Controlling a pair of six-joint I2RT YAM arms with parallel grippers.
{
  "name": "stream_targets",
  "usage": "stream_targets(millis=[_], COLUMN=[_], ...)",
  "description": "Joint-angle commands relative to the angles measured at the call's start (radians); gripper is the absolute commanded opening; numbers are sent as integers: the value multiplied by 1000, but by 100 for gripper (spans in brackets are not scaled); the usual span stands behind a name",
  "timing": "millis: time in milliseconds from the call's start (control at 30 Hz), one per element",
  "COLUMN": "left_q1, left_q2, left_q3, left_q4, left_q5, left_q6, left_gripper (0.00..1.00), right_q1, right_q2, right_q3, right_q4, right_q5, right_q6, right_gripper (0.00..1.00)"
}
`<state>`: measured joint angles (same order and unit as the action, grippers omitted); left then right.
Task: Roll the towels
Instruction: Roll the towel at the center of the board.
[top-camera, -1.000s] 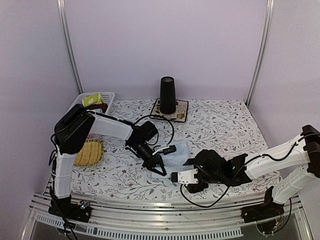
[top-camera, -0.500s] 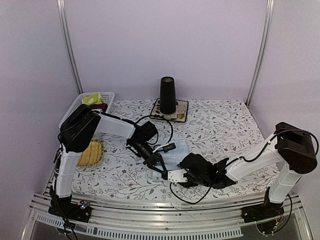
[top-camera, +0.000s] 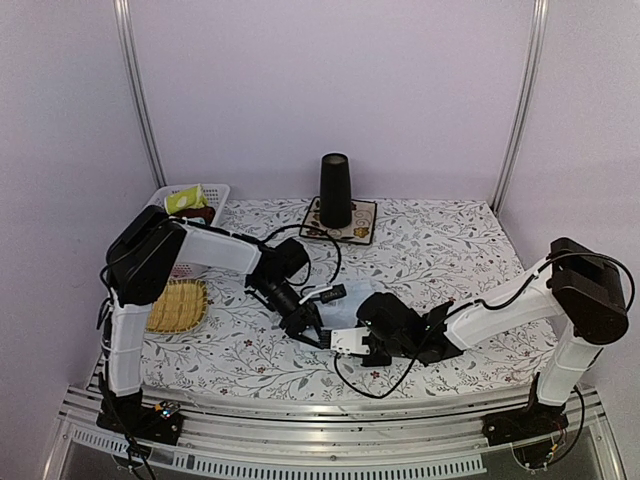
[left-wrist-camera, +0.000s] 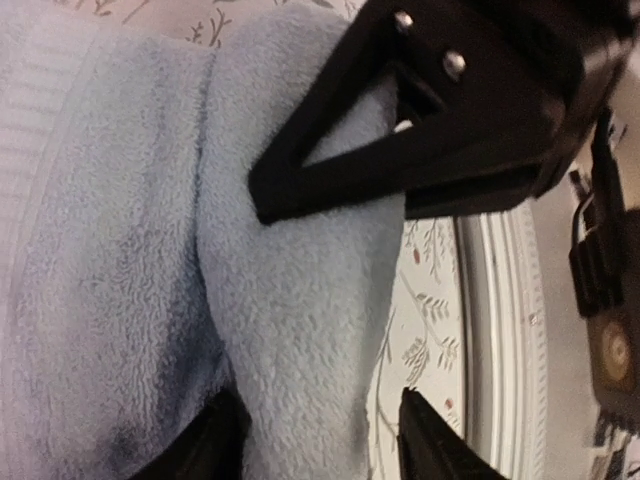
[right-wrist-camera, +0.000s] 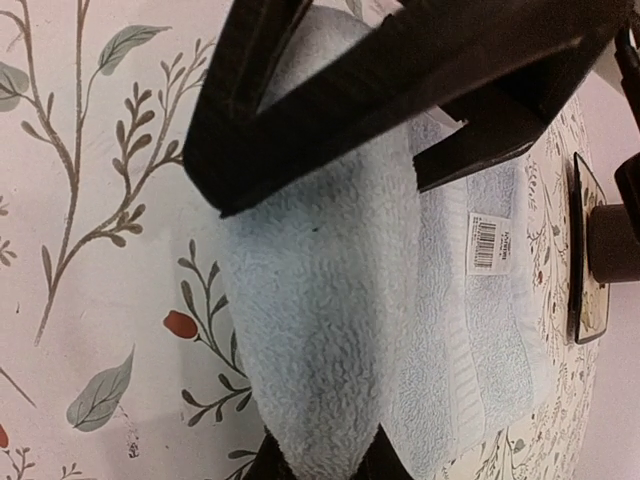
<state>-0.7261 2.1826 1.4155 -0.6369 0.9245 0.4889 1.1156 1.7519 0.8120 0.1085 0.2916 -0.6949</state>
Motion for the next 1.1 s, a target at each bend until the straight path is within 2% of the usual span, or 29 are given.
stream_targets(millis=[0, 100, 200, 433, 600, 767, 1067], left_q1=[31, 38, 40, 25, -30, -152, -315], left_q2=[-134, -261, -401, -774, -960, -939, -817], left_q3=[-93, -173, -294, -715, -892, -911, -933], left_q4=[50, 127, 240, 645, 752, 749, 835], left_q5=[-190, -291, -381, -536, -579, -708, -832], left_q6=[-7, -21, -17, 62, 168, 204, 261], left_gripper=[68, 76, 79, 80, 81, 80, 70], right_q1=[-19, -30, -44, -95, -141, -177, -228], right_q2=[10, 24, 34, 93, 156, 240, 344], right_q3=[45, 79, 124, 282, 362, 456, 558], right_q4=[-120, -189, -253, -445, -537, -610, -704], right_q5=[-141, -216, -312, -593, -724, -821, -1035], right_q6=[55, 89, 128, 215, 251, 290, 321], right_gripper=[3, 3, 3, 3, 4, 5, 8])
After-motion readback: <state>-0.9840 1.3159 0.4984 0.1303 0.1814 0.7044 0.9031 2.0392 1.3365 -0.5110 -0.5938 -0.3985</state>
